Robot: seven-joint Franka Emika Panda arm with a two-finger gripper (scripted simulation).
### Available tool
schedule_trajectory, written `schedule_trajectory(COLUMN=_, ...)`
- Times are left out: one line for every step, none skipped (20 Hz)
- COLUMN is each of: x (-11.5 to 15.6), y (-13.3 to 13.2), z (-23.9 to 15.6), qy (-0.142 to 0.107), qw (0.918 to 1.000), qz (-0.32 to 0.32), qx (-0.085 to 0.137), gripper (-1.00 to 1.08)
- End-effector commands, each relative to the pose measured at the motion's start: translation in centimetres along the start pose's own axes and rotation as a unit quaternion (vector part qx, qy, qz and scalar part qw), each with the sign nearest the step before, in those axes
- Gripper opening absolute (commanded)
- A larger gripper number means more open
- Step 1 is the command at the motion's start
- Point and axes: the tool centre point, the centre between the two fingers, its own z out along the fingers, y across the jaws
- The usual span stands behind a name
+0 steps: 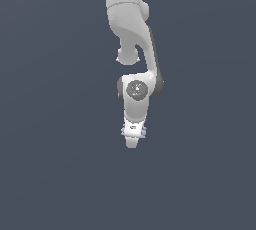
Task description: Pick up the object and move it to a goal position.
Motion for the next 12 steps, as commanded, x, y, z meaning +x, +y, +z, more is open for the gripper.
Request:
schedule_trajectory(x=0.02, y=0.00, z=0.06, qy=0.000, qw=1.0000, qz=0.000, qx=0.000, gripper=-1.00)
schedule_trajectory(x=0.02, y=0.00, z=0.06, qy=0.000, qw=1.0000, qz=0.000, qx=0.000, gripper=-1.00)
schedule_trajectory(x=0.02, y=0.00, z=0.06, qy=0.000, qw=1.0000, qz=0.000, qx=0.000, gripper=-1.00)
schedule_trajectory(x=0.02, y=0.00, z=0.06, qy=0.000, qw=1.0000, qz=0.000, qx=0.000, gripper=-1.00)
schedule_trajectory(x=0.02, y=0.00, z=0.06, qy=0.000, qw=1.0000, qz=0.000, qx=0.000, gripper=-1.00)
schedule_trajectory(x=0.02, y=0.00, z=0.06, qy=0.000, qw=1.0000, qz=0.000, qx=0.000, gripper=-1.00)
schedule_trajectory(x=0.02, y=0.00, z=0.06, qy=0.000, qw=1.0000, qz=0.000, qx=0.000, gripper=-1.00)
schedule_trajectory(x=-0.01, y=0.03, z=0.00, qy=0.000, qw=1.0000, qz=0.000, qx=0.000, gripper=-1.00)
schedule_trajectory(x=-0.01, y=0.03, z=-0.03, qy=0.000, qw=1.0000, qz=0.000, qx=0.000, gripper=-1.00)
schedule_trajectory(x=0.00, y=0.03, z=-0.12, qy=0.000, qw=1.0000, qz=0.000, qx=0.000, gripper=-1.00)
schedule_trajectory(x=0.02, y=0.02, z=-0.28, qy=0.000, qw=1.0000, qz=0.000, qx=0.000, gripper=-1.00)
schedule_trajectory(x=0.04, y=0.02, z=-0.49, qy=0.000, qw=1.0000, qz=0.000, qx=0.000, gripper=-1.00)
